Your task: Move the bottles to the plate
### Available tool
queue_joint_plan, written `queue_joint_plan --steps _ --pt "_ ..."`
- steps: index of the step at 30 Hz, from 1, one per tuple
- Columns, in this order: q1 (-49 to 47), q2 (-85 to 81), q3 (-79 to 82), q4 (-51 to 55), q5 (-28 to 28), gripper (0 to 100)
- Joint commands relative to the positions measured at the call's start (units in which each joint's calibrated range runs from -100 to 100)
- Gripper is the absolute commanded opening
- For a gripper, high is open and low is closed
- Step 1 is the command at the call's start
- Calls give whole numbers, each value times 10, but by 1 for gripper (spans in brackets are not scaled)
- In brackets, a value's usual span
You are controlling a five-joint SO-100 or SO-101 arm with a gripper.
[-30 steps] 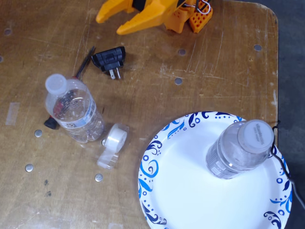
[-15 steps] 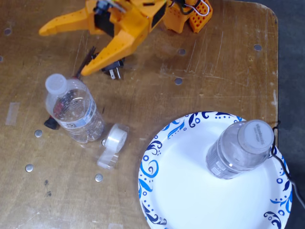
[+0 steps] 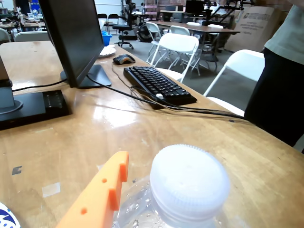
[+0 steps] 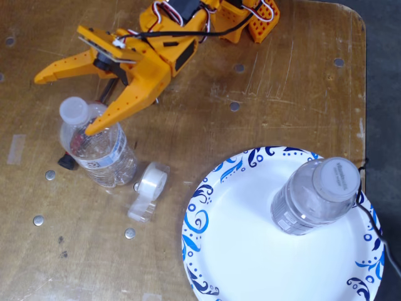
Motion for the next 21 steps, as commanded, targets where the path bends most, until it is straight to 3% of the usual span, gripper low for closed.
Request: queue_joint_plan --steps 1,9,17,21 --pt "8 3 -30 -11 -2 39" --pt "-2 17 -34 -11 -3 37" --pt "17 17 -30 -11 -29 4" --pt "29 17 -25 -11 -32 1"
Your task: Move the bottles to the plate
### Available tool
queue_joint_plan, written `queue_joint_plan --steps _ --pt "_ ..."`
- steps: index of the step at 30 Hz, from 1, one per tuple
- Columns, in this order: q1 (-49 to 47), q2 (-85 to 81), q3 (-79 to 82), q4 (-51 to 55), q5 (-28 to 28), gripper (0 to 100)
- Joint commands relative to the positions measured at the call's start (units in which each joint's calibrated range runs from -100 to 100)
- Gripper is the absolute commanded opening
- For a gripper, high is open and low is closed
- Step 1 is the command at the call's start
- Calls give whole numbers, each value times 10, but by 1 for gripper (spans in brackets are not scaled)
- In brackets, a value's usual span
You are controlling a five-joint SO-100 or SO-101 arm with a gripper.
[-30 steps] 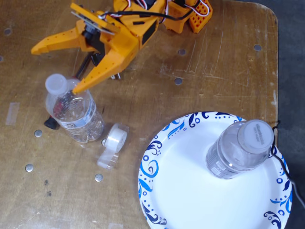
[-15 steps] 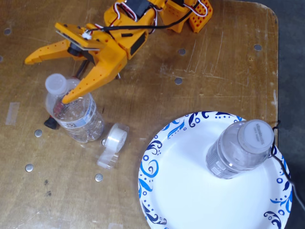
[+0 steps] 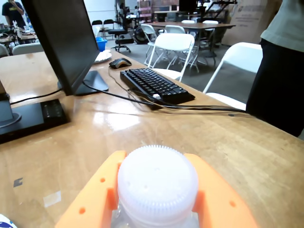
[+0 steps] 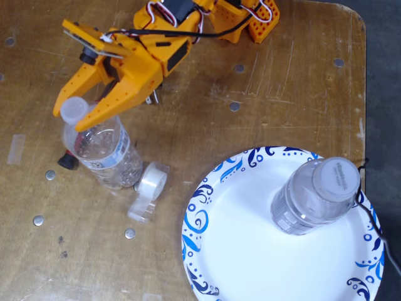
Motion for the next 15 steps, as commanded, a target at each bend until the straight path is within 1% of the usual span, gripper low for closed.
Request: queue_joint_plan --steps 1,8,12,15 --pt "13 -2 -18 -5 -3 1" --pt "9 -6 -45 -5 -3 1" --pt "1 -5 -121 4 -3 1" --pt "-27 0 -199 6 -1 1"
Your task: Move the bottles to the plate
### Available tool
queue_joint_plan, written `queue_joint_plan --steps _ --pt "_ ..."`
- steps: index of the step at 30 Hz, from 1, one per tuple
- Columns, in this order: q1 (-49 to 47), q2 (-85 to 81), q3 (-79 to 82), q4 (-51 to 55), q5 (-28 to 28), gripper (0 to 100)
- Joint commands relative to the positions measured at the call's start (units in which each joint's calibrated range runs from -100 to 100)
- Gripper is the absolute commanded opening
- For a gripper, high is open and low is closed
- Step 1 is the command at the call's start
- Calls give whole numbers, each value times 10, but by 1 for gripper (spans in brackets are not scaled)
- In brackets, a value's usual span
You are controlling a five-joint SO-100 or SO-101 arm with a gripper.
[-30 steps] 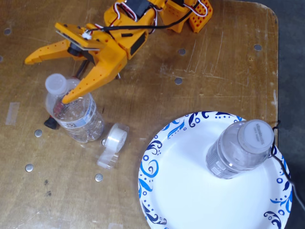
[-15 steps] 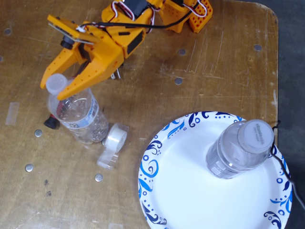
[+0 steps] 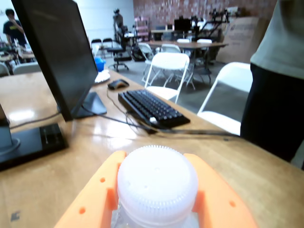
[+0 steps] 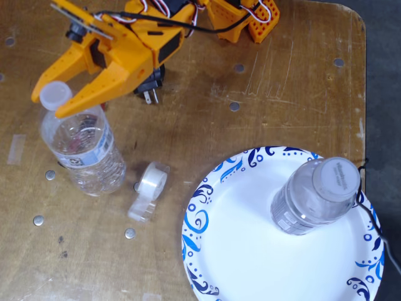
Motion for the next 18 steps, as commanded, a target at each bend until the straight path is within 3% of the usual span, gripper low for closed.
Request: queue_joint_plan --steps 1,10,18 --pt "-35 -1 -121 9 -1 1" --pt "-177 -3 -304 230 -2 1" --pt "-300 49 -296 237 2 1"
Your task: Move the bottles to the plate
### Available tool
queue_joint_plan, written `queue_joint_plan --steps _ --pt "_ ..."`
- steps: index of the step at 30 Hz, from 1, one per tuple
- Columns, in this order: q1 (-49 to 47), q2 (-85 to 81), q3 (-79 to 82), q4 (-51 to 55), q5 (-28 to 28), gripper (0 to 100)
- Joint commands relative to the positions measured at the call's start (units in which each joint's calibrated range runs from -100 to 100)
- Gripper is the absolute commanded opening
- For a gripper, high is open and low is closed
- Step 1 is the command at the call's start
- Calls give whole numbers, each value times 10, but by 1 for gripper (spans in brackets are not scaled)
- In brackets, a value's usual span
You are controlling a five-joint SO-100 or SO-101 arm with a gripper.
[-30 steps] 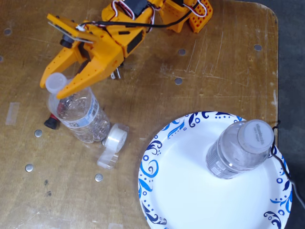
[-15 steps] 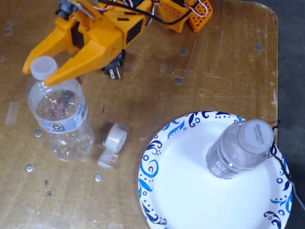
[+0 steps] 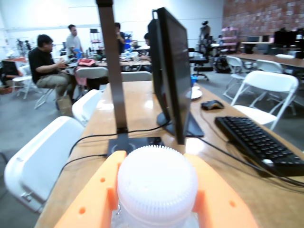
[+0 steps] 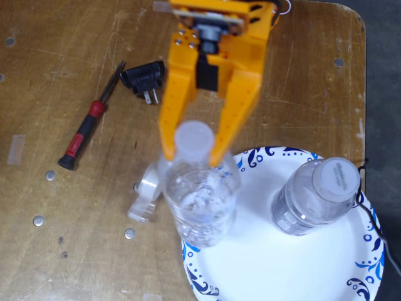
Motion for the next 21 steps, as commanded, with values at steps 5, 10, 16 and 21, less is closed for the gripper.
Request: queue_joint_plan --steps 5,10,16,21 --pt "-59 50 -28 0 -2 2" --pt "-64 76 -3 -2 -3 1" --pt "-69 106 62 -113 1 2" --pt "-70 113 111 -165 1 1"
